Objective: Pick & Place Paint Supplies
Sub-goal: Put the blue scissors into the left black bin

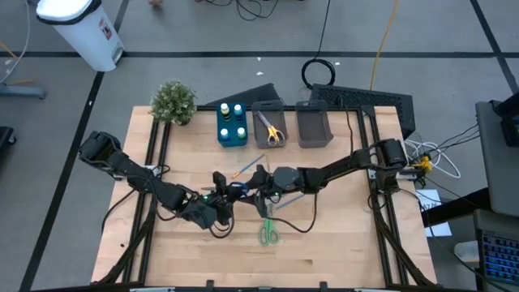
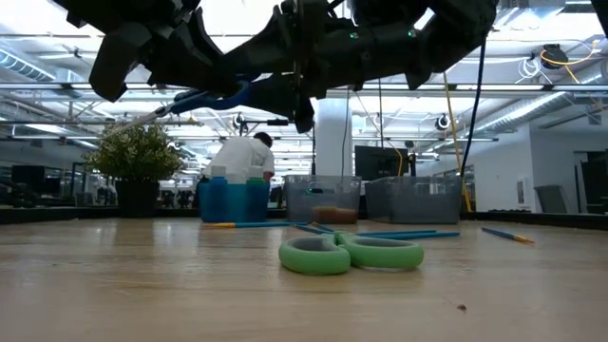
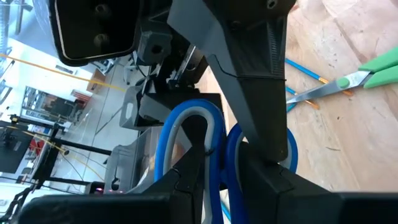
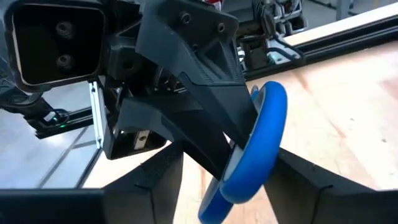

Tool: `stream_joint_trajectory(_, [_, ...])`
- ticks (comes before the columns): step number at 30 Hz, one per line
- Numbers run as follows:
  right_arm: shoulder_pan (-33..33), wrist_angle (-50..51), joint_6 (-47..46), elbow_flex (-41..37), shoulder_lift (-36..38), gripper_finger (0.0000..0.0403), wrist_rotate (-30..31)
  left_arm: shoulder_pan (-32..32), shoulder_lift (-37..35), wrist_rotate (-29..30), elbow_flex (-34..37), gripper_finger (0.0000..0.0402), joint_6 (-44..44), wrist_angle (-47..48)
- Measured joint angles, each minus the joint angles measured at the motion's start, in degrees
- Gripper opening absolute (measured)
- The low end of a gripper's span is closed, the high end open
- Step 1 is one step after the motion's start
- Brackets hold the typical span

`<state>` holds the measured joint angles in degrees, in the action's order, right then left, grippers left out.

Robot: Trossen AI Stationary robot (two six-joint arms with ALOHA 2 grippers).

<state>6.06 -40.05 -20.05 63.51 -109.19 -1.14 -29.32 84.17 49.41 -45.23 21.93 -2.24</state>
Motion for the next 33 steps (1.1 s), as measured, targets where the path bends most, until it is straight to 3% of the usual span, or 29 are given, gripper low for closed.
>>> stream_joint_trajectory(9, [-0.43,-0.88,-0.51,-0.05,-0.15,0.0092,-3.7,-0.17,-0.03,-0.46,0.0,0.0081,-1.27,1.27])
stream_joint_trajectory(19, [-0.47,-1.14,-0.57,-0.13,-0.21,0.0074,-5.12,-0.83,-0.06,-2.83,0.0,0.0082,-2.78,1.99])
stream_joint_trajectory(25, [-0.47,-1.08,-0.4,-0.13,-0.21,0.0031,-5.16,-0.87,-0.08,-4.04,0.0,0.013,-6.27,2.44])
stream_joint_trajectory(33, [-0.61,-1.73,3.19,0.02,-0.12,0.0019,-4.53,-0.91,-0.07,-5.33,-0.31,0.0172,-14.45,-1.81])
